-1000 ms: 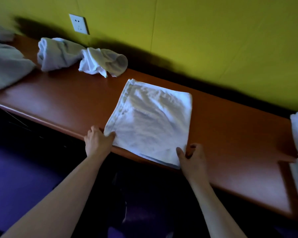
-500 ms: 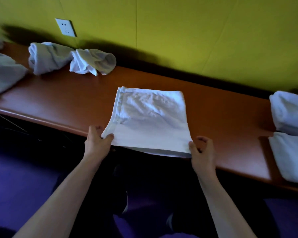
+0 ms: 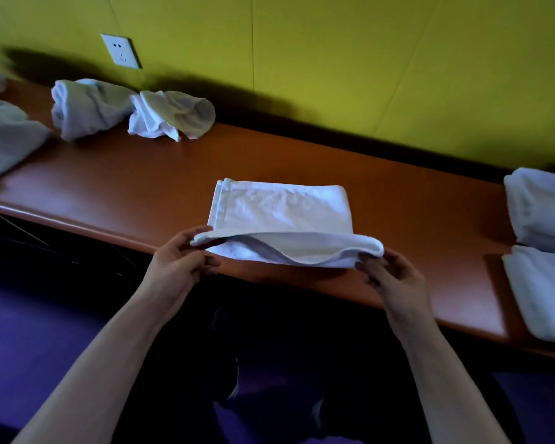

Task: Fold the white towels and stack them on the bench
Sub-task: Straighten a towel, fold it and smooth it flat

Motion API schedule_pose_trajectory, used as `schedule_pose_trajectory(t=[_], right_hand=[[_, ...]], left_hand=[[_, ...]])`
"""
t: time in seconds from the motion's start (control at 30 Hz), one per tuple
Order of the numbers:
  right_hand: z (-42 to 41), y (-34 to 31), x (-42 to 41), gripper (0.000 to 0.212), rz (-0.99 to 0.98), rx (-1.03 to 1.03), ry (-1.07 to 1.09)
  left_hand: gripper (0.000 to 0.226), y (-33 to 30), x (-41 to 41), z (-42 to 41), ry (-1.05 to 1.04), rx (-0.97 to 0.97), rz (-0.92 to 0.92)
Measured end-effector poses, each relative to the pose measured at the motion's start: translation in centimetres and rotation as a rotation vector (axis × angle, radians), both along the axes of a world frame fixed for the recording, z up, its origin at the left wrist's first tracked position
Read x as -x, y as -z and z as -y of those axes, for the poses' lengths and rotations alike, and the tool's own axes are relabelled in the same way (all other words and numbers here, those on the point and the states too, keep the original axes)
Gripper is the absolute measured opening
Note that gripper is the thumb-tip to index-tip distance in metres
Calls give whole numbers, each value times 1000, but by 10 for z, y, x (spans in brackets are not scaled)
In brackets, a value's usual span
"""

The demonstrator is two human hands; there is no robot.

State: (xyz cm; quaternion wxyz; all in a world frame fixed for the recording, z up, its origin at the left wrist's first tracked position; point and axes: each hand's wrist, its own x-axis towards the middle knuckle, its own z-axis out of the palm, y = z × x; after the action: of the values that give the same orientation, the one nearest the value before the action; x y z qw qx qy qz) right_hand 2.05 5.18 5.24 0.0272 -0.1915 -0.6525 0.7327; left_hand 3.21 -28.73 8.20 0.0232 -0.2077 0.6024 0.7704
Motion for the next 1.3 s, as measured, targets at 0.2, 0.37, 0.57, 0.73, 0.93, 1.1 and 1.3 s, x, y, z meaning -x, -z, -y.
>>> schedule_pose_trajectory(t=[0.2, 0.37, 0.57, 0.73, 0.93, 1.1, 1.3], right_hand=[[2, 3, 58, 19, -145, -513, 37], [8, 6, 117, 28, -207, -725, -27], [12, 15, 169, 30, -152, -865, -19], [17, 38, 185, 38, -126, -874, -20], [20, 42, 182, 33, -537, -1261, -338], [21, 59, 179, 48, -383, -1401, -778], [15, 62, 125, 57, -175, -1472, -619]], left_hand=[[22, 13, 51, 11, -55, 476, 21], [23, 13, 104, 13, -59, 594, 19], [20, 20, 162, 7, -107, 604, 41], [58, 44, 175, 1, -79, 632, 82], [26, 63, 129, -45, 263, 1338, -468], [47, 82, 94, -82, 647, 1517, -470], [59, 87, 88, -80, 714, 1569, -386]])
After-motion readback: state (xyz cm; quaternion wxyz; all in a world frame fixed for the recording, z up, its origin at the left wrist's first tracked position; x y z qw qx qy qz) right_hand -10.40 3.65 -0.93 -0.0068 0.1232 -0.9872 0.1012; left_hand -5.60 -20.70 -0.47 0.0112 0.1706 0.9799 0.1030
